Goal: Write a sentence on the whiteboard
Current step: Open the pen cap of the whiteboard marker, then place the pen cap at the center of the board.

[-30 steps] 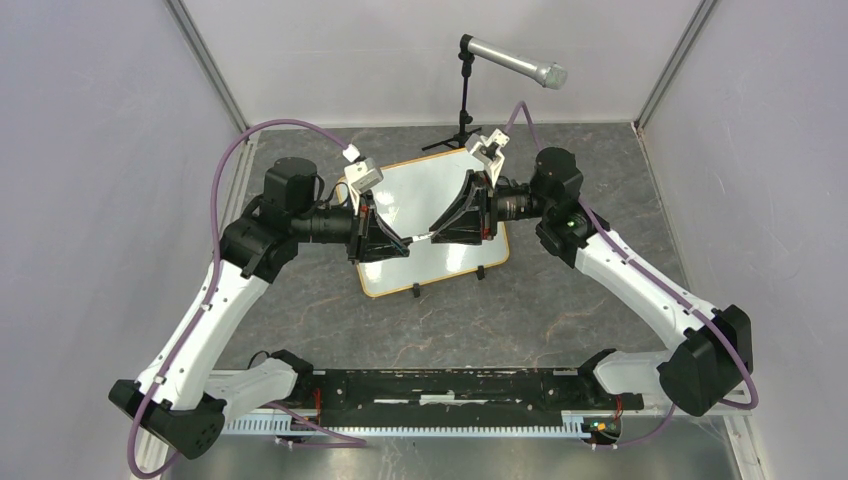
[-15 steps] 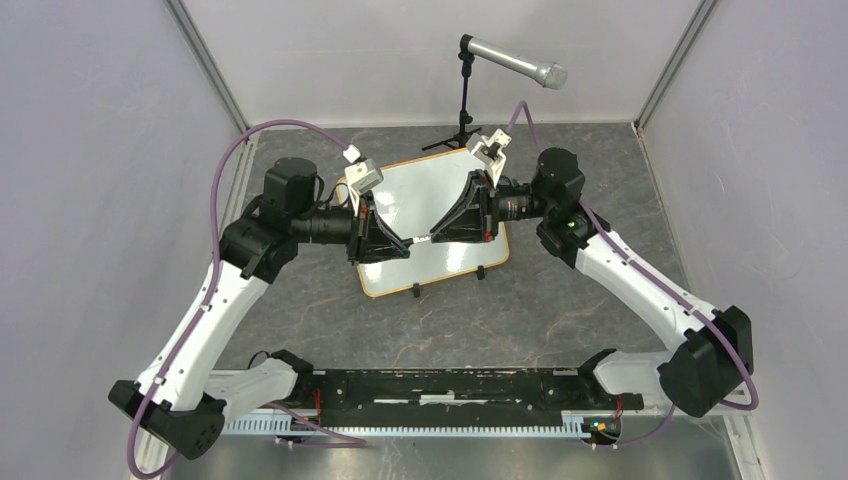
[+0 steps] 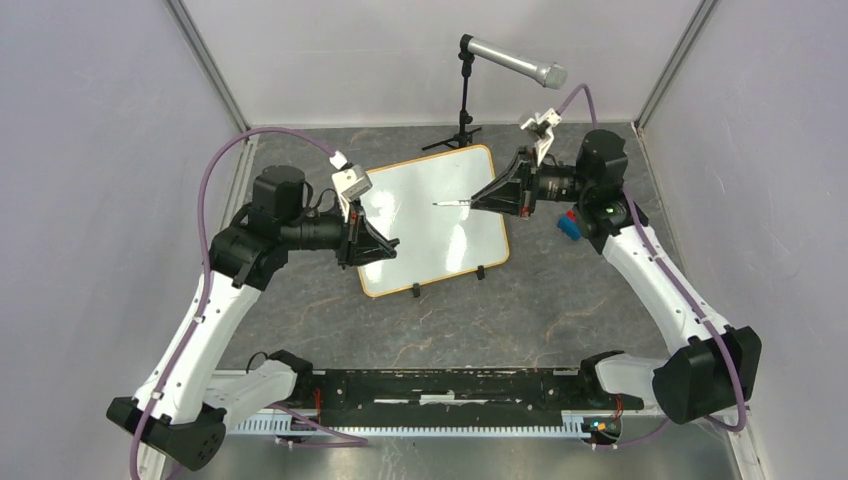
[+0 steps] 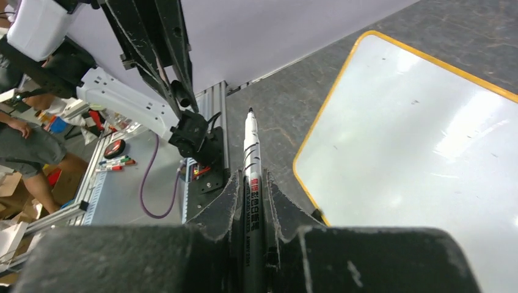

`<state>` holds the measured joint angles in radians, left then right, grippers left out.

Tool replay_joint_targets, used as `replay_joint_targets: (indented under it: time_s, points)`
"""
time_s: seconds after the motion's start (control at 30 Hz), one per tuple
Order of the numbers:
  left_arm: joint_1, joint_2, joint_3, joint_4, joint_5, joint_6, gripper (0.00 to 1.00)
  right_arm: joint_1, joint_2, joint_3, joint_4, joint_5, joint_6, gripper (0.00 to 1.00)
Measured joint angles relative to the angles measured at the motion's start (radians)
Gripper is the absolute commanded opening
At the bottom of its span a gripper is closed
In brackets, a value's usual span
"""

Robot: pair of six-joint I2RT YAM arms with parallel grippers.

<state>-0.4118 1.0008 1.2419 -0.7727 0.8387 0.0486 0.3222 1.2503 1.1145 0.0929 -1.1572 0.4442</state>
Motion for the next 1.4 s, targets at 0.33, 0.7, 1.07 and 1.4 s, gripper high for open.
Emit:
replay_joint_targets:
  time_s: [0.33, 0.7, 1.07, 1.4]
  points:
    - [0.254, 0.013, 0.024, -0.150, -0.055, 0.109, 0.02, -0.171, -0.023, 0.002, -0.109, -0.050, -0.111, 0.00]
    - [0.621, 0.122, -0.013, -0.306, -0.424, 0.470, 0.04, -0.186, -0.012, 0.048, -0.520, -0.033, -0.522, 0.00]
    - [0.662, 0.236, -0.249, -0.212, -0.599, 0.577, 0.11, -0.186, -0.014, -0.031, -0.539, -0.027, -0.583, 0.00]
    - [0.663, 0.353, -0.381, -0.014, -0.594, 0.581, 0.17, -0.186, -0.039, -0.060, -0.559, -0.020, -0.632, 0.00]
